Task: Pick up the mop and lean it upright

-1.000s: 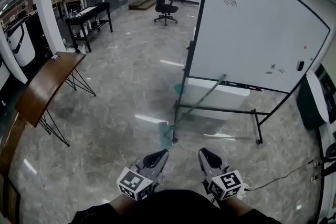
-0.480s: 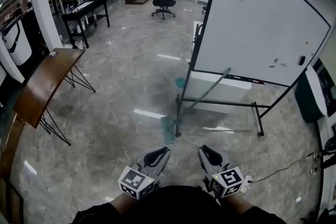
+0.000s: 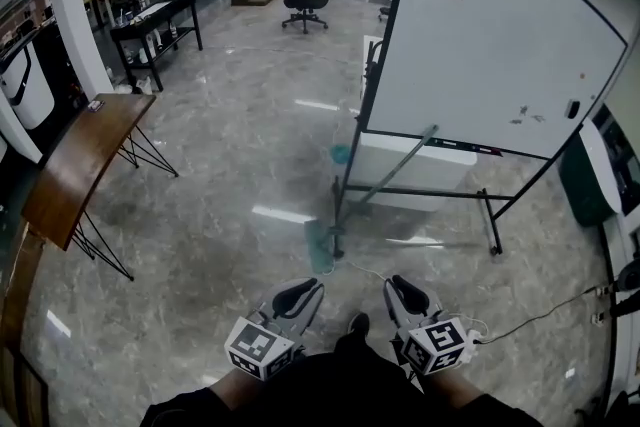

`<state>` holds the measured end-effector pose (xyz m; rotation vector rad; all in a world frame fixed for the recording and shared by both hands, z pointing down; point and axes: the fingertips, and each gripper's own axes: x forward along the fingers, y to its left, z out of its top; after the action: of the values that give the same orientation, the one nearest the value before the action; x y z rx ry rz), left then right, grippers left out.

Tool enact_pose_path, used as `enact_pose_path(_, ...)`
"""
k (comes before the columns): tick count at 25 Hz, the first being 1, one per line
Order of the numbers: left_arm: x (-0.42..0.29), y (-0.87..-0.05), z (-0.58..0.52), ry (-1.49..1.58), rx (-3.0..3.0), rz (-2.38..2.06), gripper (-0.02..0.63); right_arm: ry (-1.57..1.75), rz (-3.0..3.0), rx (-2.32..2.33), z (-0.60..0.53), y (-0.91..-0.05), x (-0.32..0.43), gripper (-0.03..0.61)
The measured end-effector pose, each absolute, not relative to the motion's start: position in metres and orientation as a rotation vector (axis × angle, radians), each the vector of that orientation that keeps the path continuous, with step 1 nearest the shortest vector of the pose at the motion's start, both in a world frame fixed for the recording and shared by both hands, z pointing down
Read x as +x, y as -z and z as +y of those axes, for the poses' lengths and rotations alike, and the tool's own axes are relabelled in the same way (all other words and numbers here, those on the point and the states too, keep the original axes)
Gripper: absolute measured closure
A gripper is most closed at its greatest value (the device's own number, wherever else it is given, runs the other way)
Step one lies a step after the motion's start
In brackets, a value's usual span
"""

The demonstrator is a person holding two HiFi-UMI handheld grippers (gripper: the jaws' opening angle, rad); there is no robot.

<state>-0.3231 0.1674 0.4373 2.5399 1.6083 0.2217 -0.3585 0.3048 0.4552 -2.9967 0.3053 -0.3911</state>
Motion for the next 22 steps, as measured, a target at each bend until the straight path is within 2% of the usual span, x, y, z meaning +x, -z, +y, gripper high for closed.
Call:
enact_pose_path(11,-0.284,-0.436,0.193,-0.267,2.594,1.563,0.543,0.392,0.334,-2.932,0.336,-0.467,-0.307,0.512)
enact_pose_path(22,-0.216,-0.43,0.284,-0.266,2.623,1.586,0.543,0.418,0.352,-2.901,0.421,-0.483,-0.23,0.512)
